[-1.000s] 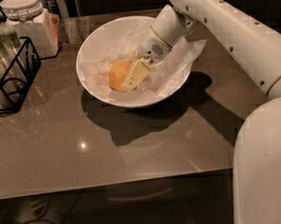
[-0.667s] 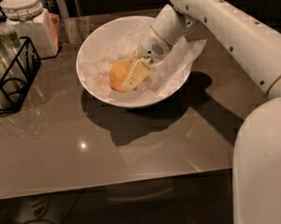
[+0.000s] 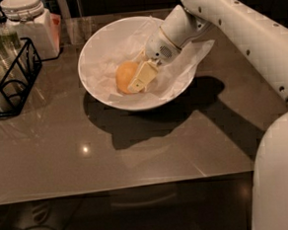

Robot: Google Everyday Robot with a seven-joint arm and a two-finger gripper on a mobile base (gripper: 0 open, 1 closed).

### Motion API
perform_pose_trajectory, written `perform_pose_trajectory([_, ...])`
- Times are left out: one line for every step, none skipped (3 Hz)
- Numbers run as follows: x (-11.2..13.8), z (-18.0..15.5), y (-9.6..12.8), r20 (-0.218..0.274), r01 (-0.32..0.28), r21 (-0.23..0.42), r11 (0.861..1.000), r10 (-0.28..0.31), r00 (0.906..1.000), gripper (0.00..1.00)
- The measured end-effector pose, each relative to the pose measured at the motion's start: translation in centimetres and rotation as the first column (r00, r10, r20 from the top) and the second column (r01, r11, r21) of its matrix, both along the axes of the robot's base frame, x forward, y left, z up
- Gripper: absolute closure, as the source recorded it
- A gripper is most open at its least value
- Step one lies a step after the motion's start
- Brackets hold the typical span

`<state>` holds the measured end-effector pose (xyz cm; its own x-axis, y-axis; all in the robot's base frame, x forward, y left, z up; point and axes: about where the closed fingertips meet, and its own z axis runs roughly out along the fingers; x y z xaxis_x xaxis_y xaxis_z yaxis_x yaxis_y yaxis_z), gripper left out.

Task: Pick orange from white bowl

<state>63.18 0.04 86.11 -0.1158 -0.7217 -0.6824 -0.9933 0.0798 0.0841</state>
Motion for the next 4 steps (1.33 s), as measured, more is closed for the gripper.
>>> perform_pose_trajectory([0.0,1.3,-0.6,0.042,0.024,0.039,0.999,-0.025,0.9988,1.00])
perform_pose_trajectory([-0.1,4.3,-1.0,0.117,0.026,0.131,0.991,-0.041,0.9922,1.00])
perform_pose_trajectory([-1.0,7.6,-1.6,0.185,0.000,0.230,0.973,-0.043,0.9819,1.00])
perform_pose_trajectory([-3.1,10.7,-2.9,0.247,-0.005,0.281,0.960,-0.067,0.9667,1.00])
